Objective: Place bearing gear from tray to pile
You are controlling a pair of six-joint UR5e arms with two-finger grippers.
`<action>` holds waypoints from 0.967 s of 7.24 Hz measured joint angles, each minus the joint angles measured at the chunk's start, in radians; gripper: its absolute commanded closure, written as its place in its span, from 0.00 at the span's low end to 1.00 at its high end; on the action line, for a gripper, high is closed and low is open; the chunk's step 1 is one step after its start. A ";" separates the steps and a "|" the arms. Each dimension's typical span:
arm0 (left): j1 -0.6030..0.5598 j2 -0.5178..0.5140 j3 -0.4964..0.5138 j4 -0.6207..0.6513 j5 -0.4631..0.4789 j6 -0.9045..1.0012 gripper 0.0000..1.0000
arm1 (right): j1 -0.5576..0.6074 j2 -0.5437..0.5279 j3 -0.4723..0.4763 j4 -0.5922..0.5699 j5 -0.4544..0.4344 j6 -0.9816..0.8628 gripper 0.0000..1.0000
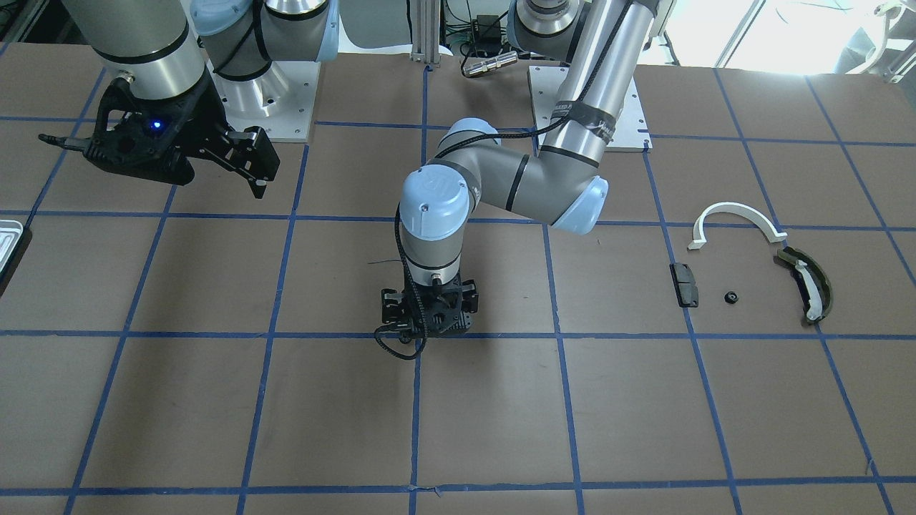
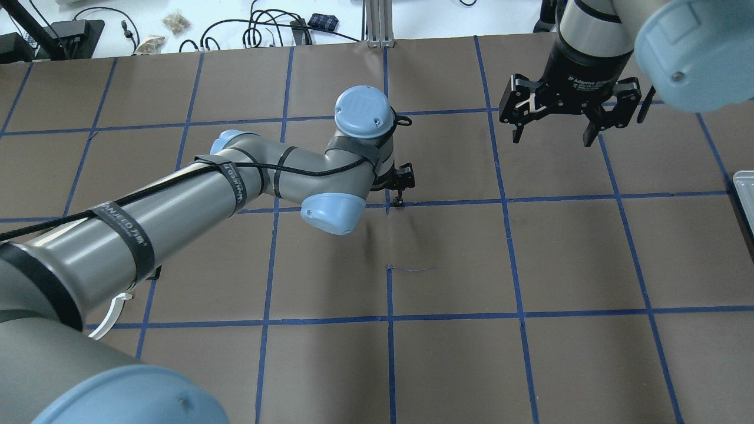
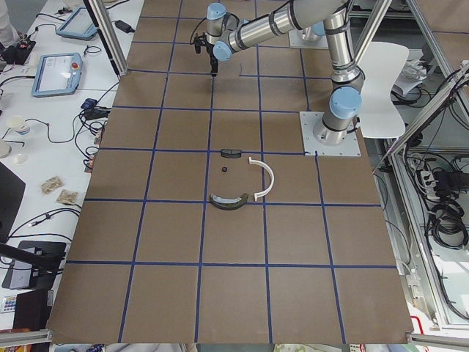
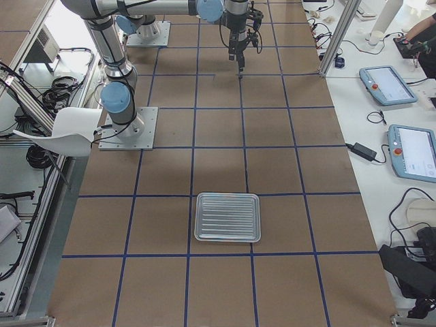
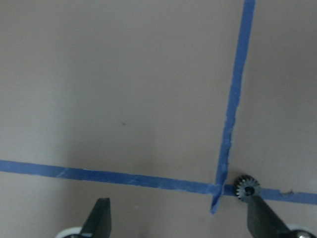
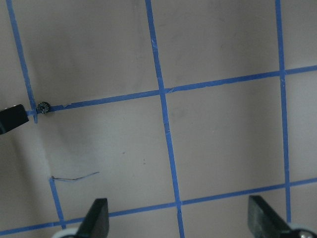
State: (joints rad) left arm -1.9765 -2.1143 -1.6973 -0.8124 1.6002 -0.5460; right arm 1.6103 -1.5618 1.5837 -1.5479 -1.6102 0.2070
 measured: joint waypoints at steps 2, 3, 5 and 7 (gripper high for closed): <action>-0.033 -0.046 0.031 0.006 0.006 -0.023 0.72 | 0.000 -0.023 0.047 -0.048 -0.002 0.013 0.00; -0.038 -0.055 0.045 0.001 0.008 -0.011 1.00 | -0.001 -0.025 0.045 -0.084 -0.003 0.012 0.00; -0.040 -0.062 0.064 -0.004 0.010 0.006 1.00 | -0.026 -0.008 -0.015 -0.111 -0.012 0.007 0.00; -0.029 -0.056 0.093 -0.031 0.009 0.032 1.00 | -0.050 0.022 -0.086 -0.102 -0.012 0.006 0.00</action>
State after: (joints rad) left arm -2.0054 -2.1698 -1.6047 -0.8437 1.6095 -0.5140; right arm 1.5602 -1.5399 1.4978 -1.6502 -1.6219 0.2126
